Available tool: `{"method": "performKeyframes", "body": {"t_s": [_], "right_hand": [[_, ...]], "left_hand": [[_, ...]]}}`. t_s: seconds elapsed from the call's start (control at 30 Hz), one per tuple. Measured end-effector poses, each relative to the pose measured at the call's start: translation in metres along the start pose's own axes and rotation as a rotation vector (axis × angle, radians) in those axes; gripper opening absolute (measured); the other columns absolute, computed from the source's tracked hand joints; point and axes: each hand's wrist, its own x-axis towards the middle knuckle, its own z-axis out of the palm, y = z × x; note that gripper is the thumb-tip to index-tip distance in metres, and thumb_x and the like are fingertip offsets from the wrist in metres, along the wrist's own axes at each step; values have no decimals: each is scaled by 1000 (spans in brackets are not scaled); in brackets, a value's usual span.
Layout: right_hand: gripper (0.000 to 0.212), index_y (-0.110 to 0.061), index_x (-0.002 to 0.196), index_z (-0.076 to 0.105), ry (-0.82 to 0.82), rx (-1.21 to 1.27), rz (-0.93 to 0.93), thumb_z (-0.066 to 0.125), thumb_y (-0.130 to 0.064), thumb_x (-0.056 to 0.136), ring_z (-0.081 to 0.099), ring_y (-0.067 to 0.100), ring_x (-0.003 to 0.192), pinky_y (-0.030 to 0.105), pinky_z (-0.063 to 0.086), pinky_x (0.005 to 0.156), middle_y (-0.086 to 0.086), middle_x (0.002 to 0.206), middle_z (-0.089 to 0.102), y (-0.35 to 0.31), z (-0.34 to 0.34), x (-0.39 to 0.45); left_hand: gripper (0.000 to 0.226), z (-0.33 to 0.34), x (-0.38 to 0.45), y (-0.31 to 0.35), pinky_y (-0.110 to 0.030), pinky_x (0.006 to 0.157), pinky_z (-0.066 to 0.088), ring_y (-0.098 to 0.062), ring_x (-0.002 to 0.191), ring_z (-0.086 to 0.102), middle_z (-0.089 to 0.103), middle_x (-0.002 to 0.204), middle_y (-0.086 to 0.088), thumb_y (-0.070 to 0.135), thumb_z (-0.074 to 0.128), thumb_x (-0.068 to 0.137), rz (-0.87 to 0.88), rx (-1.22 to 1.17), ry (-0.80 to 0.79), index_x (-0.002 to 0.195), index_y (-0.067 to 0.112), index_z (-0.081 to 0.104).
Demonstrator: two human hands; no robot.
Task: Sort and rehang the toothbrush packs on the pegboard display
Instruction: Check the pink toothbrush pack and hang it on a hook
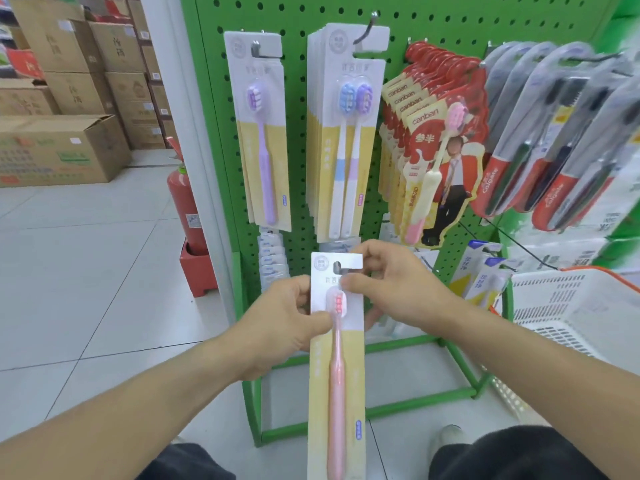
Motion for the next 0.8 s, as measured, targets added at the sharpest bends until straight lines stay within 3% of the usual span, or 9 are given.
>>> {"method": "performKeyframes", "body": {"t_s": [0.1,0.17,0.33,0.43,0.5,0.57,0.7,0.8], "right_hand": [[11,-5,106,59,-51,-2,64,65,-7,97,75,30,77,44,63,55,20,97,74,16,-6,2],[9,-7,104,58,-78,18,96,65,-8,98,75,33,80,48,64,60,21,94,74,29,-8,0],[17,0,110,55,-159,114,187,65,-7,98,76,31,81,47,64,64,23,96,74,58,-9,-10],[30,-13,123,52,-264,40,240,65,-7,97,75,26,86,47,64,70,19,107,73,67,-10,-17],[51,-22,136,42,-372,-32,240,69,-6,94,71,17,86,48,64,74,11,116,68,72,-10,-19],[63,-28,139,37,-432,-60,242,70,-4,92,72,20,87,51,63,75,6,117,64,75,-7,-18],[71,-34,138,37,-494,42,294,68,8,90,74,29,94,57,62,76,6,122,61,78,-3,-13],[72,-36,139,42,-521,91,340,68,10,89,74,35,98,58,62,78,13,128,61,82,-7,-12]], "left_hand": [[30,4,12,-5,-36,74,63,-31,94,74,76,106,-14,-6,52,97,-67,24,-72,117,8,68],[23,6,18,-6,-29,64,61,-26,91,76,76,105,-15,2,51,101,-118,27,-95,117,5,68],[21,16,28,-21,-33,56,60,-25,82,76,76,103,-12,17,44,108,-222,37,-141,117,18,63],[22,21,29,-36,-30,56,59,-26,81,75,77,101,-11,21,44,108,-228,66,-250,119,22,63],[22,21,31,-44,-33,57,60,-28,85,76,77,101,-10,21,46,107,-243,36,-258,120,21,64],[23,17,33,-48,-36,61,62,-28,89,76,77,103,-9,21,48,106,-255,2,-252,122,20,64],[32,7,34,-47,-43,75,63,-31,103,73,75,114,-10,11,54,103,-263,-56,-389,131,25,59],[47,9,36,-48,-39,76,63,-27,103,74,75,115,-8,-4,56,99,-302,-52,-455,132,30,58]]}}
